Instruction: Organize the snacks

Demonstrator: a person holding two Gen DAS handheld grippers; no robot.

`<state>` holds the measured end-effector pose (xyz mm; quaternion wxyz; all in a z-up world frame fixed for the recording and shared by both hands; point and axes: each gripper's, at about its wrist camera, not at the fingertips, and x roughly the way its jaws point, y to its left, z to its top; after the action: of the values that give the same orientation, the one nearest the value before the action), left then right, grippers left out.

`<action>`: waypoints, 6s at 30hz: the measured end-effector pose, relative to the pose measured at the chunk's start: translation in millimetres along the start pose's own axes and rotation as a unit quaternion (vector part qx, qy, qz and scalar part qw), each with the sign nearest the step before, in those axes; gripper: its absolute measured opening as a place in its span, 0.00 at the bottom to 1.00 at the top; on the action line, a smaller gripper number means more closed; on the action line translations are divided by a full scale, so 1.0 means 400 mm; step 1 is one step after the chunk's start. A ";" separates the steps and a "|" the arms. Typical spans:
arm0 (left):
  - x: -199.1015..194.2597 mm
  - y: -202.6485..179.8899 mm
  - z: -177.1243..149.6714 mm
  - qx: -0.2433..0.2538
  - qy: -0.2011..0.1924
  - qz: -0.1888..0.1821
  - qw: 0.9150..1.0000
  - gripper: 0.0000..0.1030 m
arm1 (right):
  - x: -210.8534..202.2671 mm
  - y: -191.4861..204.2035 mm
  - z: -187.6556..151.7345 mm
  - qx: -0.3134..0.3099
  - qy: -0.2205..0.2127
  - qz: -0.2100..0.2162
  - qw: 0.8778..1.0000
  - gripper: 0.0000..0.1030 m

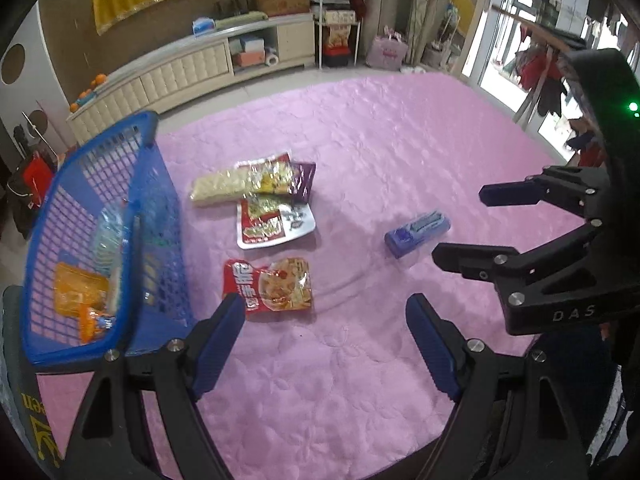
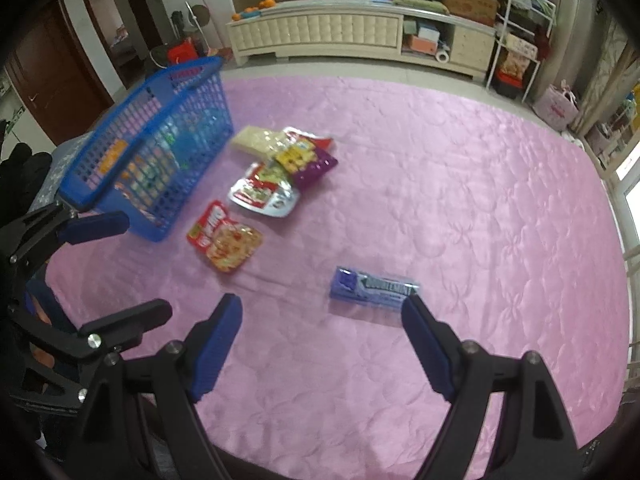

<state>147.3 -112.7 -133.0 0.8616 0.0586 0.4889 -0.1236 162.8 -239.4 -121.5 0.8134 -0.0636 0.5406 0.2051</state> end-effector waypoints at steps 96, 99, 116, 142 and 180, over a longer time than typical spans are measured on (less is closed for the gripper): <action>0.198 0.074 0.012 0.001 0.073 0.008 0.997 0.75 | 0.170 -0.044 0.061 -0.092 0.019 0.063 0.994 0.52; 0.235 0.059 0.025 0.039 0.094 0.019 0.995 0.75 | 0.173 -0.059 0.054 -0.081 0.018 0.074 0.994 0.52; 0.331 0.071 0.058 0.054 0.119 -0.021 0.991 0.77 | 0.219 -0.101 0.042 -0.051 0.025 0.099 0.993 0.52; 0.307 0.074 0.014 0.009 0.103 -0.033 0.994 0.06 | 0.143 -0.027 0.009 -0.048 0.024 0.090 0.994 0.52; 0.320 0.069 0.040 0.037 0.098 -0.020 0.994 0.00 | 0.160 -0.037 -0.035 -0.021 0.025 0.098 0.995 0.52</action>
<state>230.8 -109.8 -235.0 0.8040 0.0926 0.5672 -0.1526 178.1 -240.5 -186.8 0.7742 -0.0322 0.5597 0.2938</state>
